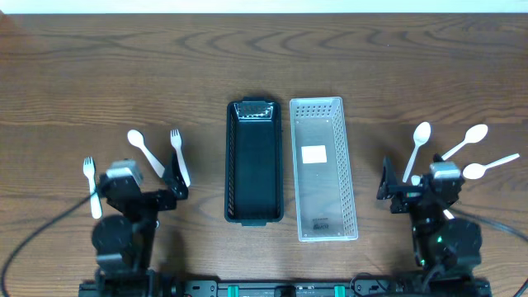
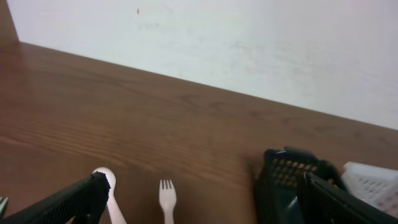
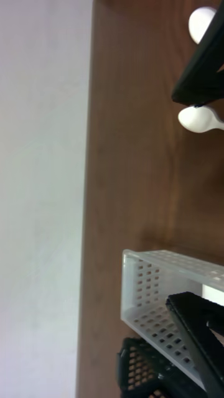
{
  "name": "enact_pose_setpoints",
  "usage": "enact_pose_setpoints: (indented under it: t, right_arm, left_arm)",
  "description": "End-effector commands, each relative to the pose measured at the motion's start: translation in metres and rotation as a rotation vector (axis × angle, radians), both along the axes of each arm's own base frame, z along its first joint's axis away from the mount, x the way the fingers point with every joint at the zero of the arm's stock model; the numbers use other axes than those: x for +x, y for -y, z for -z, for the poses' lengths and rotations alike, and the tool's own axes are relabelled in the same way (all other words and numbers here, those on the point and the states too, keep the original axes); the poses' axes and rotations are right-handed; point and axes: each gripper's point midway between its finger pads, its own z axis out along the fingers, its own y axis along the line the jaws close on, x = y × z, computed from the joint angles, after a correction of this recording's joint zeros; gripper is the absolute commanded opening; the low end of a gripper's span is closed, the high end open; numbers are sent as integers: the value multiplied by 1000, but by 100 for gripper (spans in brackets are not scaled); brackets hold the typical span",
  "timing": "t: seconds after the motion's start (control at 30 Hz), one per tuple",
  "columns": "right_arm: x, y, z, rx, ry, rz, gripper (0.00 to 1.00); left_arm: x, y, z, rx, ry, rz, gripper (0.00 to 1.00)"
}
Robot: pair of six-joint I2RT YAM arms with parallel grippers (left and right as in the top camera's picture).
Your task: Pack container
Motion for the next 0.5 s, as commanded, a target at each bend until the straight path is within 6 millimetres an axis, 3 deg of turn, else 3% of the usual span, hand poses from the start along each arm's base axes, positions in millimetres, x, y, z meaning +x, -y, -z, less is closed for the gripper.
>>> enact_pose_setpoints:
  t: [0.0,0.23,0.33,0.47]
  right_arm:
    - [7,2,-11,8,-93,12,99]
    - [24,-3,-8,-14,-442,0,99]
    - [27,-12,-12,0,-537,-45,99]
    - [27,-5,-16,-20,-588,-10,99]
  left_arm:
    - [9,3,-33,-26,-39,17,98]
    - [13,3,-47,-47,-350,13,98]
    - [10,3,-48,-54,-459,11,98]
    - [12,3,-44,-58,-502,11,98]
